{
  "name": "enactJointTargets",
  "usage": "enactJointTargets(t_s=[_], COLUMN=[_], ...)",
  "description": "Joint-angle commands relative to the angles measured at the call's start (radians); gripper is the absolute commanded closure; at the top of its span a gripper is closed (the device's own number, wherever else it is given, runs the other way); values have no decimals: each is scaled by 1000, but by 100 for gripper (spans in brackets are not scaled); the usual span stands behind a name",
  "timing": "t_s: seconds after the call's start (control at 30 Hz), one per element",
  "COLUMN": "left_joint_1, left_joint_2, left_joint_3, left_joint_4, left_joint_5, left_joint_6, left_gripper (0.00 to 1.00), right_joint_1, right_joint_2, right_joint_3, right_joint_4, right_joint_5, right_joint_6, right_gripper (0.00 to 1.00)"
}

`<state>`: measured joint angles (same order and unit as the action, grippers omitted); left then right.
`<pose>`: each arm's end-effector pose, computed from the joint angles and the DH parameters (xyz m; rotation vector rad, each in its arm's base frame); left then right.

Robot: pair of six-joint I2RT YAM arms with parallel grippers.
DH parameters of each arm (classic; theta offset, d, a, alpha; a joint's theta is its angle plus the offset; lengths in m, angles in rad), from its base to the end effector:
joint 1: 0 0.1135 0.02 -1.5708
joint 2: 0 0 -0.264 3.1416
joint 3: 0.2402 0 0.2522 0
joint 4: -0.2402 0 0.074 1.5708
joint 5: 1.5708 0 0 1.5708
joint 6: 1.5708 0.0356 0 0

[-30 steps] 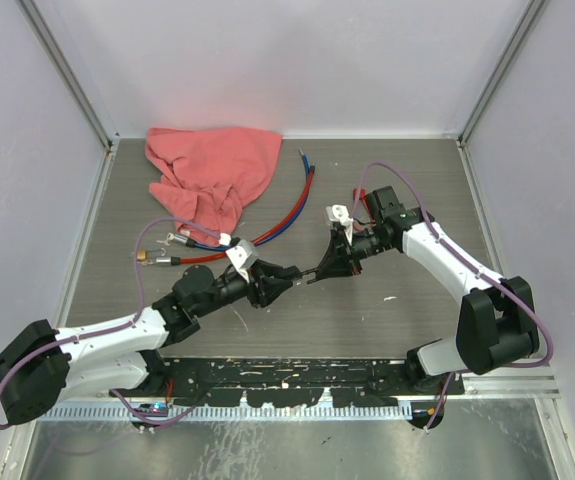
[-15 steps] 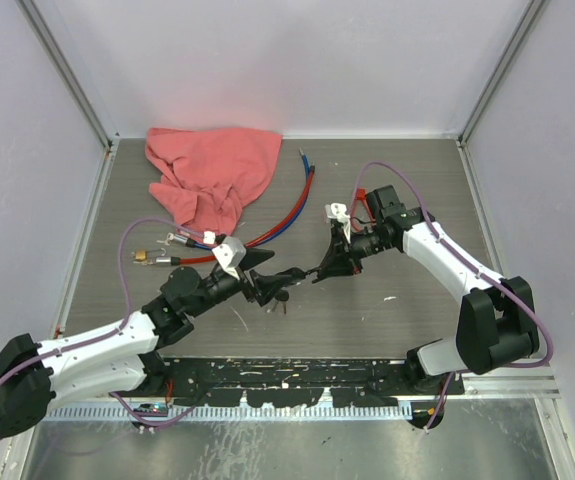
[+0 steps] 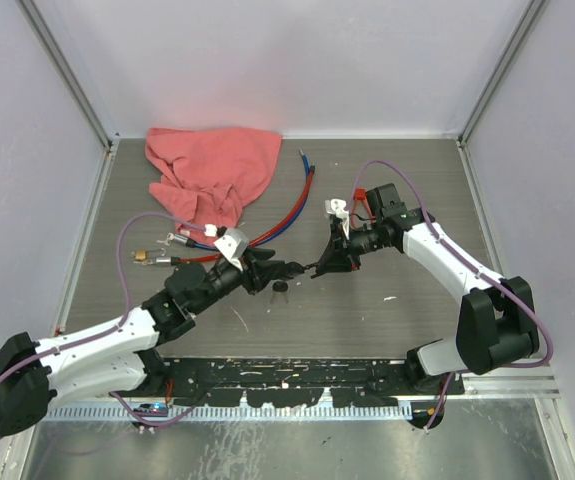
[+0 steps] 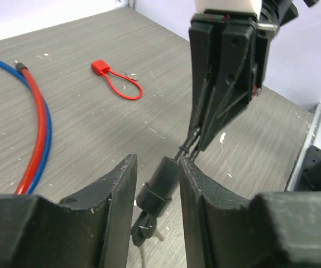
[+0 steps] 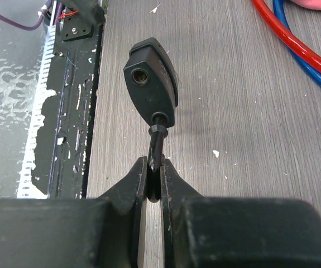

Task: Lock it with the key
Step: Lock the lock.

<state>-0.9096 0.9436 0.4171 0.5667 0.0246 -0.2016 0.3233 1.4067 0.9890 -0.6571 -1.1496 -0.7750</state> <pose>0.1323 -0.1714 0.2604 0.5740 1.4941 -0.8955 0.2431 0.1157 0.2515 -1.4162 1.6419 1.2295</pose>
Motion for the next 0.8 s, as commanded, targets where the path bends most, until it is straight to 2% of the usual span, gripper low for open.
enactJointTargets(t_s=[0.0,0.13,0.4,0.57,0.77], left_joint_1=[-2,-2,-2,-2,-2], left_joint_2=[10,56,120,122,165], left_joint_3=[83,128,186,225,247], left_joint_4=[-56,-123,-192,-263,-293], left_joint_5=[-119,-117,-2,118,269], left_joint_6=[-13,-11,-20,-32,-84], left_gripper=[65,66,70,80,83], right_joint_1=[-3,-4,-3,-3,-4], right_joint_2=[-51,-51,-51,-49,-51], right_joint_3=[19,19,25,26,28], right_joint_4=[50,36,31,34,35], right_joint_5=[-92,-98,-86,-79,-71], right_joint_6=[16,-2,-10,-4,-3], right_gripper=[99,99,99,99,99])
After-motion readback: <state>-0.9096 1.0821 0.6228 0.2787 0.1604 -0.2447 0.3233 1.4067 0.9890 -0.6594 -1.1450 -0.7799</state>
